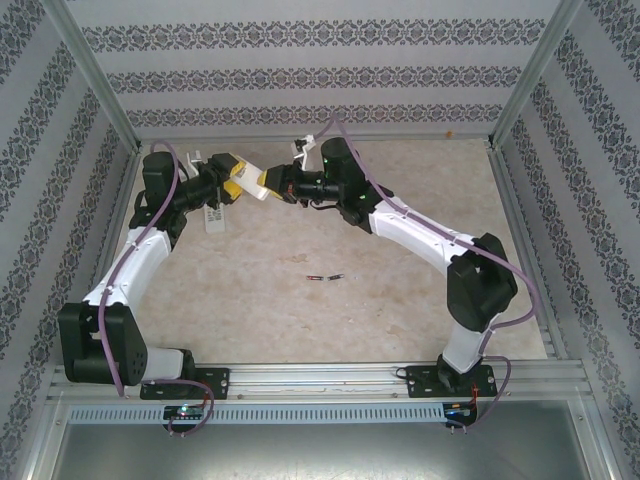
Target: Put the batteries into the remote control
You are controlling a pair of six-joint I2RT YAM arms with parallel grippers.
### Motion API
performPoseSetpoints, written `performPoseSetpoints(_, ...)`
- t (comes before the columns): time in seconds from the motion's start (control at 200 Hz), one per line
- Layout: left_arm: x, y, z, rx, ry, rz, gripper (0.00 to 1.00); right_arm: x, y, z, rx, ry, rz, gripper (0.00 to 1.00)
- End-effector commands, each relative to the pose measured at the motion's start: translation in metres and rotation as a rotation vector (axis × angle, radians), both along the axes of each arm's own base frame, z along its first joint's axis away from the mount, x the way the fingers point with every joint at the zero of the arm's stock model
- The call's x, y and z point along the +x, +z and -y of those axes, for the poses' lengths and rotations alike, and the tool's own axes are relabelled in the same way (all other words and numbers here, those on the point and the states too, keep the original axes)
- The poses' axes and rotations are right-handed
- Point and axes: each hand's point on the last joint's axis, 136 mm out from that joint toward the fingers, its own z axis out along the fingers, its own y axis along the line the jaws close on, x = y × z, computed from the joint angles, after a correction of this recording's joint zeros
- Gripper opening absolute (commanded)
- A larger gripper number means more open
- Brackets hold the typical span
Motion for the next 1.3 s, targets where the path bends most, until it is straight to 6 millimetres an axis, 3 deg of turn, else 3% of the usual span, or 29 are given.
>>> performPoseSetpoints(0.0, 0.001, 0.020, -0.005, -0.050, 0.019, 0.067, 0.29, -0.016, 0.002, -0.015, 0.066, 0.069, -0.047, 0.19)
performPoseSetpoints(0.12, -0.001, 0.011, -0.007, 0.009, 0.018, 0.067, 0.13, -0.023, -0.008, -0.023, 0.051, 0.080, -0.108, 0.33)
performPoseSetpoints(0.29, -0.004, 0.010, -0.014, 0.164, 0.032, 0.143, 0.00, -0.026, -0.041, -0.025, -0.007, 0.031, -0.230, 0.31)
performPoseSetpoints(0.53, 0.008, 0.025, -0.026, 0.304, 0.088, 0.302, 0.00, -0.042, -0.094, -0.017, -0.110, -0.015, -0.373, 0.27)
performPoseSetpoints(0.624, 0.017, 0.040, -0.027, 0.306, 0.110, 0.371, 0.00, -0.046, -0.113, -0.007, -0.124, -0.061, -0.406, 0.35)
performPoseSetpoints(0.774, 0.022, 0.057, -0.018, 0.279, 0.088, 0.432, 0.00, -0.039, -0.103, -0.014, -0.083, -0.059, -0.367, 0.22)
performPoseSetpoints(0.864, 0.022, 0.057, -0.018, 0.288, 0.092, 0.437, 0.00, -0.038, -0.098, -0.018, -0.070, -0.055, -0.348, 0.21)
performPoseSetpoints(0.949, 0.023, 0.056, -0.019, 0.315, 0.094, 0.437, 0.00, -0.040, -0.105, -0.014, -0.078, -0.063, -0.355, 0.22)
performPoseSetpoints(1.064, 0.028, 0.049, -0.020, 0.311, 0.101, 0.410, 0.00, -0.040, -0.114, -0.005, -0.079, -0.077, -0.368, 0.16)
performPoseSetpoints(1.124, 0.030, 0.045, -0.021, 0.317, 0.103, 0.402, 0.00, -0.036, -0.116, 0.005, -0.098, -0.092, -0.346, 0.15)
performPoseSetpoints(1.189, 0.029, 0.040, -0.020, 0.347, 0.089, 0.393, 0.00, -0.024, -0.125, 0.028, -0.156, -0.151, -0.301, 0.15)
performPoseSetpoints(1.294, 0.020, 0.020, -0.015, 0.447, 0.034, 0.366, 0.00, 0.008, -0.170, 0.089, -0.377, -0.278, -0.211, 0.13)
